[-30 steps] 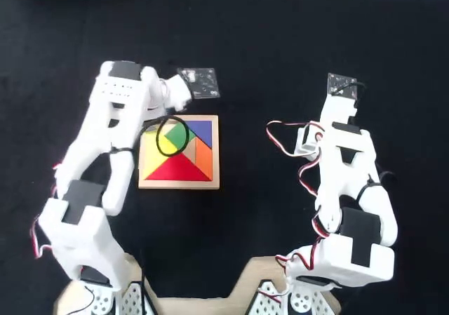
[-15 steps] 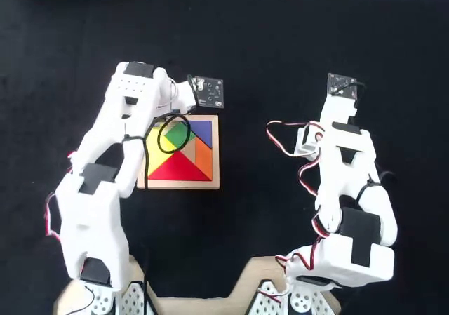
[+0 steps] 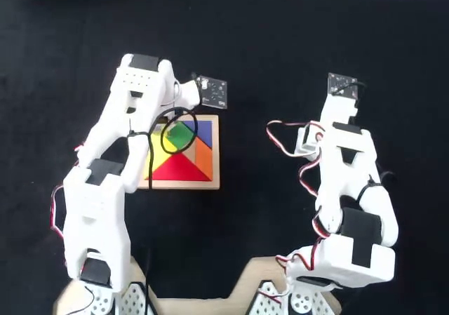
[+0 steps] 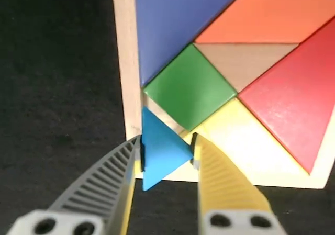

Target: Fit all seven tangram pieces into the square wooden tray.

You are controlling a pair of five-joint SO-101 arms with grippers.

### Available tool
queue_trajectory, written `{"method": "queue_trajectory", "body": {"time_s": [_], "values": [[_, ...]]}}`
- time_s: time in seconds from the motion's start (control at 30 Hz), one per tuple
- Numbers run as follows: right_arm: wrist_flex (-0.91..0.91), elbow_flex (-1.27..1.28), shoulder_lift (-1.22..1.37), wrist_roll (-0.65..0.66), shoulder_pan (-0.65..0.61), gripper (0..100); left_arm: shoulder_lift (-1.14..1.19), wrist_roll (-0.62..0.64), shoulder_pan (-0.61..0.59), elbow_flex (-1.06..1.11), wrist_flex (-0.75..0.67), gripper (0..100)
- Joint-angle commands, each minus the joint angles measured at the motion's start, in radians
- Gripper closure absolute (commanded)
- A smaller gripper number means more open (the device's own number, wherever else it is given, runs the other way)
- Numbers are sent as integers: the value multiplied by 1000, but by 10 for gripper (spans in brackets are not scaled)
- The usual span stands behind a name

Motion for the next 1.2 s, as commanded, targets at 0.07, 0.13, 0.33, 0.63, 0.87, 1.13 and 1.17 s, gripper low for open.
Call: {"method": "queue_trajectory", "body": {"time_s": [0.07,0.13,0.33,0.63,0.87,1.13,1.17], "values": [[-2,-48,-4,0,-14,874,-12,-68,2,-53,12,777],[-2,-48,-4,0,-15,874,-12,-68,2,-53,9,790],[-2,-48,-4,0,-15,874,-12,-69,2,-53,6,798],[-2,-48,-4,0,-15,874,32,-61,-22,-35,-112,798],[-2,-48,-4,0,-15,874,78,-61,-24,-64,-112,798],[-2,-48,-4,0,-15,874,78,-58,-22,-311,132,798],[-2,-50,-4,0,-15,874,78,-55,-27,-349,173,798]]}}
